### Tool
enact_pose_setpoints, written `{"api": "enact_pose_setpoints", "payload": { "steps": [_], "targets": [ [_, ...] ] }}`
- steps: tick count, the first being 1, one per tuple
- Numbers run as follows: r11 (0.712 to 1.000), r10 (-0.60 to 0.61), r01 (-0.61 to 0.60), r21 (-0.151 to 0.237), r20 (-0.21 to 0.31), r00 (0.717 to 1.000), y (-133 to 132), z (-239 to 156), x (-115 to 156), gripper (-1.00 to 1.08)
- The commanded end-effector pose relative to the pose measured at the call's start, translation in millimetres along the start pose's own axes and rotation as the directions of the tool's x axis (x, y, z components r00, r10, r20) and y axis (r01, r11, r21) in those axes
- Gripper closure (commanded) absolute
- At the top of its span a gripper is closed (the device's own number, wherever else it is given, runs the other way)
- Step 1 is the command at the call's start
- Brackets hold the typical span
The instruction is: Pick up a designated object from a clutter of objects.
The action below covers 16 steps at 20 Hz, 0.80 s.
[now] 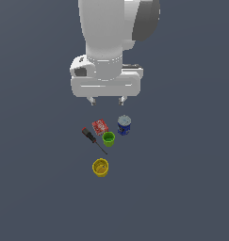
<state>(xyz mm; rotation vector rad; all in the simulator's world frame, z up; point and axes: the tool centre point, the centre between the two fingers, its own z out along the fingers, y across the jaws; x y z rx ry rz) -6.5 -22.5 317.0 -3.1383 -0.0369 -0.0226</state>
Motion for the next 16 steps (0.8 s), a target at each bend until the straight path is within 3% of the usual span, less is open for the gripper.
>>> {"api": "enact_pose_setpoints", "payload": {
  "steps": [1,16],
  "targets": [
    [1.0,-0.015,0.015,0.001,0.001,1.0,2,9,-1,-0.92],
    [0.979,-0.204,0.204,0.006,0.005,0.979,31,124,-29,-0.92]
  ]
}}
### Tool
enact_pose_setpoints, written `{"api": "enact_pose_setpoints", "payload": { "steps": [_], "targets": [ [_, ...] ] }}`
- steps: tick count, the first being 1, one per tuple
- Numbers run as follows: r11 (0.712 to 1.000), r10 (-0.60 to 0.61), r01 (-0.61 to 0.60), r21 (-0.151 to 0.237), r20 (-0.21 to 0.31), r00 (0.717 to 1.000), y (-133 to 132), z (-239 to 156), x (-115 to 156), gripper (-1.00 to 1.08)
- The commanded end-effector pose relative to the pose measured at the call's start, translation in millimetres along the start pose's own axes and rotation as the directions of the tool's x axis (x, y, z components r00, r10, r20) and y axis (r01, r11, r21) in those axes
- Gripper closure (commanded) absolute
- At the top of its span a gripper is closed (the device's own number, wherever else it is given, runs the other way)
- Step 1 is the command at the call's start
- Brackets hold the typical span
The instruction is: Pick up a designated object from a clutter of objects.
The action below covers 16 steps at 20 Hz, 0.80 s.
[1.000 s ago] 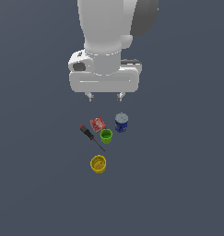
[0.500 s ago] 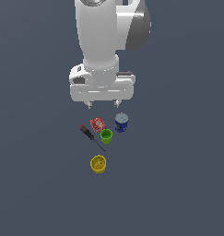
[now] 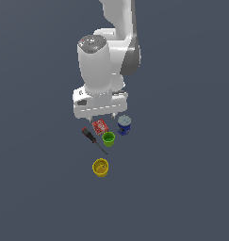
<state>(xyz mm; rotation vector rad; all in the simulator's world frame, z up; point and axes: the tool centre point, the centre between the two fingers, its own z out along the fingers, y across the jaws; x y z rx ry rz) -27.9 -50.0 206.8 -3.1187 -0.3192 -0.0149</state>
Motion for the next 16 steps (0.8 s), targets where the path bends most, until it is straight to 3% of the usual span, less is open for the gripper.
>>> {"api": "enact_pose_setpoints", "payload": {
  "steps": [1,9,16],
  "targets": [
    [0.999,-0.041,0.041,0.0,0.001,0.999,4,23,-10,-0.92],
    [0.986,-0.166,0.166,0.0,0.005,0.986,12,89,-50,-0.92],
    [0.97,-0.242,0.242,-0.002,0.009,0.97,15,124,-80,-0.92]
  ]
}}
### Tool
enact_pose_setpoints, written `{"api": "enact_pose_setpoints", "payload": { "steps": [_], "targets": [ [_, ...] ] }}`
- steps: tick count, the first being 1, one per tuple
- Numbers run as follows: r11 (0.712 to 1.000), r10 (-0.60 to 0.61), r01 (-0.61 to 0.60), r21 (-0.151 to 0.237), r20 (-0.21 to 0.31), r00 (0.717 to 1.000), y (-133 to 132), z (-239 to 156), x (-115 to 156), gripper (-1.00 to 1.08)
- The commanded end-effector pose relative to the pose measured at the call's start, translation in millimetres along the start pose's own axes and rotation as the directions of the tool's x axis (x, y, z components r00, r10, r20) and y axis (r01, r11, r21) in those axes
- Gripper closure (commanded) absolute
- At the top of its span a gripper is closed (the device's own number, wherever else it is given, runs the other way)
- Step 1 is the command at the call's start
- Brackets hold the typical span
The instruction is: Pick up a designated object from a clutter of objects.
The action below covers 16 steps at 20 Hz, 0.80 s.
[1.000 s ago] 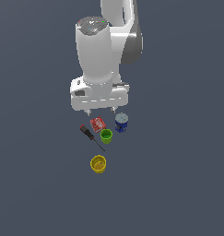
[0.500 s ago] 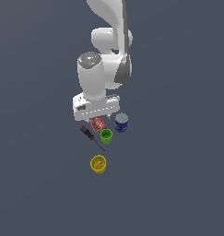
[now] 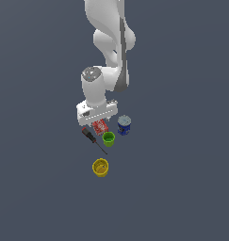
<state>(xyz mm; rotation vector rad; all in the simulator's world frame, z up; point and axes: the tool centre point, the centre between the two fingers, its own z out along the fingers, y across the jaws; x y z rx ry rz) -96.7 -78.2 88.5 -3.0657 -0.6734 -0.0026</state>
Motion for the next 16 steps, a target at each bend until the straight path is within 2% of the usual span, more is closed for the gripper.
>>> {"api": "enact_pose_setpoints", "payload": {
  "steps": [1,7,16],
  "targets": [
    [1.0,-0.024,0.024,-0.001,0.0,1.0,-2,10,-9,-0.92],
    [0.999,-0.053,0.053,-0.002,0.002,0.999,-4,22,-21,-0.92],
    [0.999,-0.054,0.054,-0.002,0.003,0.999,-5,28,-22,-0.92]
  ]
}}
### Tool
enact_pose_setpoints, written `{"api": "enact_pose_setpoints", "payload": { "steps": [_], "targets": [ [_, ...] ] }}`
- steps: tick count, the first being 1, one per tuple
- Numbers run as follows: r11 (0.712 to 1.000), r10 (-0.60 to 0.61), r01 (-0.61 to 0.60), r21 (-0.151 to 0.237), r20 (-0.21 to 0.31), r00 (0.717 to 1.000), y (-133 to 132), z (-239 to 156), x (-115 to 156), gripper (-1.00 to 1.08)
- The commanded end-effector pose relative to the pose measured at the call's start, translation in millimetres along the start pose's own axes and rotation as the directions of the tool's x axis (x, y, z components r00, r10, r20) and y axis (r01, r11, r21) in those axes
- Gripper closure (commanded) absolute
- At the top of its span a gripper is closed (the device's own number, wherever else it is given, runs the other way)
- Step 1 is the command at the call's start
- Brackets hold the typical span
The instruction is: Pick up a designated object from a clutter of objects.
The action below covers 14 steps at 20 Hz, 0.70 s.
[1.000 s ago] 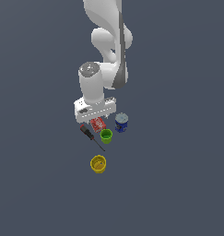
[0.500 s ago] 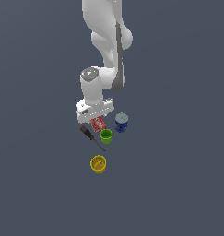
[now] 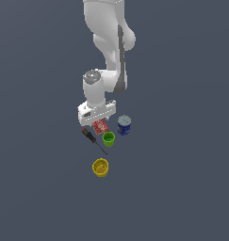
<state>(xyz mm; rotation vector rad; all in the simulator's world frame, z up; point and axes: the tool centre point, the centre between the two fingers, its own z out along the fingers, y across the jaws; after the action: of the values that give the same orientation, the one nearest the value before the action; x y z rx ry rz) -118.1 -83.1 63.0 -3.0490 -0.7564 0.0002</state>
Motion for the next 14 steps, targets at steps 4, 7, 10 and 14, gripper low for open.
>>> {"api": "enact_pose_setpoints", "payload": {
  "steps": [4,7,10,14],
  "targets": [
    [1.0,-0.001,0.001,0.0,0.0,1.0,-1,15,-1,-0.92],
    [1.0,-0.001,0.001,0.0,0.0,1.0,-1,27,-1,-0.92],
    [1.0,-0.002,0.002,0.0,0.0,1.0,-1,37,-1,-0.92],
    [1.0,-0.002,0.002,0.0,0.0,1.0,-1,43,-1,-0.92]
  ]
}}
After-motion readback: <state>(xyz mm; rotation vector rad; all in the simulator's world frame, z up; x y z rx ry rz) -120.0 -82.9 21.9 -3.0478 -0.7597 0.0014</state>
